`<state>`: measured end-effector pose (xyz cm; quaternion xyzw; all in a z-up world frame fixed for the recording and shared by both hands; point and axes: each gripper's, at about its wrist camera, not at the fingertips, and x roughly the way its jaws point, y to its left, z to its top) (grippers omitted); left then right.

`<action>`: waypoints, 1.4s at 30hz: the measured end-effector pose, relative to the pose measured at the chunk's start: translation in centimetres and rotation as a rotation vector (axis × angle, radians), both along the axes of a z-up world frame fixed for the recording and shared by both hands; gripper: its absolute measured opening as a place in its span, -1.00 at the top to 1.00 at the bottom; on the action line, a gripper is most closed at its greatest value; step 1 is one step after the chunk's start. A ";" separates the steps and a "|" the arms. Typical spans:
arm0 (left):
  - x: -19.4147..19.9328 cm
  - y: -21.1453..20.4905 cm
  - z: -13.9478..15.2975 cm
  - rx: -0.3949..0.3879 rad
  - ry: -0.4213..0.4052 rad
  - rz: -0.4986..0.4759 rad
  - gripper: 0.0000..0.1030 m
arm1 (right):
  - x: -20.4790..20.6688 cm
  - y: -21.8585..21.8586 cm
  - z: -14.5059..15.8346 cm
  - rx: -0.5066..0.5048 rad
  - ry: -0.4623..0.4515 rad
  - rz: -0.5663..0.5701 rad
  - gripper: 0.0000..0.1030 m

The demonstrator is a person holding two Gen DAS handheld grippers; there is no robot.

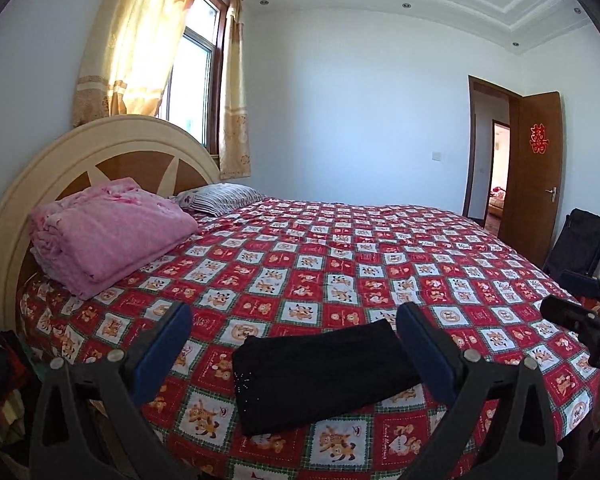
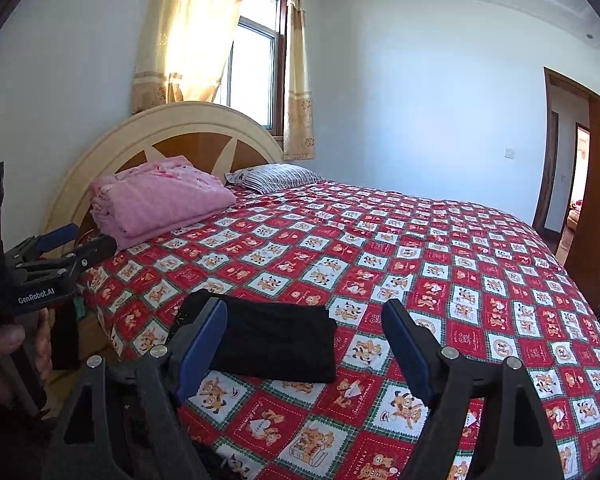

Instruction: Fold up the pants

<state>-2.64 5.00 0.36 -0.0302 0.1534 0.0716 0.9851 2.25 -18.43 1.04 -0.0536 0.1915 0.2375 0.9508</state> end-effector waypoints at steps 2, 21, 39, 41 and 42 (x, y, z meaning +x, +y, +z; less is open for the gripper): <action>0.1 0.0 -0.2 -0.004 0.006 -0.002 -1.00 | 0.1 -0.1 -0.1 0.001 0.003 -0.002 -0.57; 0.5 -0.2 -0.6 -0.016 0.041 -0.010 -1.00 | 0.2 -0.1 -0.5 -0.002 0.005 0.007 -0.57; 0.8 -0.1 -1.1 -0.023 0.059 -0.012 -1.00 | 0.4 0.2 -1.0 -0.006 0.012 0.009 -0.57; 0.8 -0.1 -1.1 -0.022 0.059 -0.012 -1.00 | 0.4 0.3 -1.0 -0.006 0.012 0.009 -0.57; 0.8 -0.1 -1.1 -0.022 0.060 -0.011 -1.00 | 0.4 0.3 -1.0 -0.005 0.012 0.009 -0.57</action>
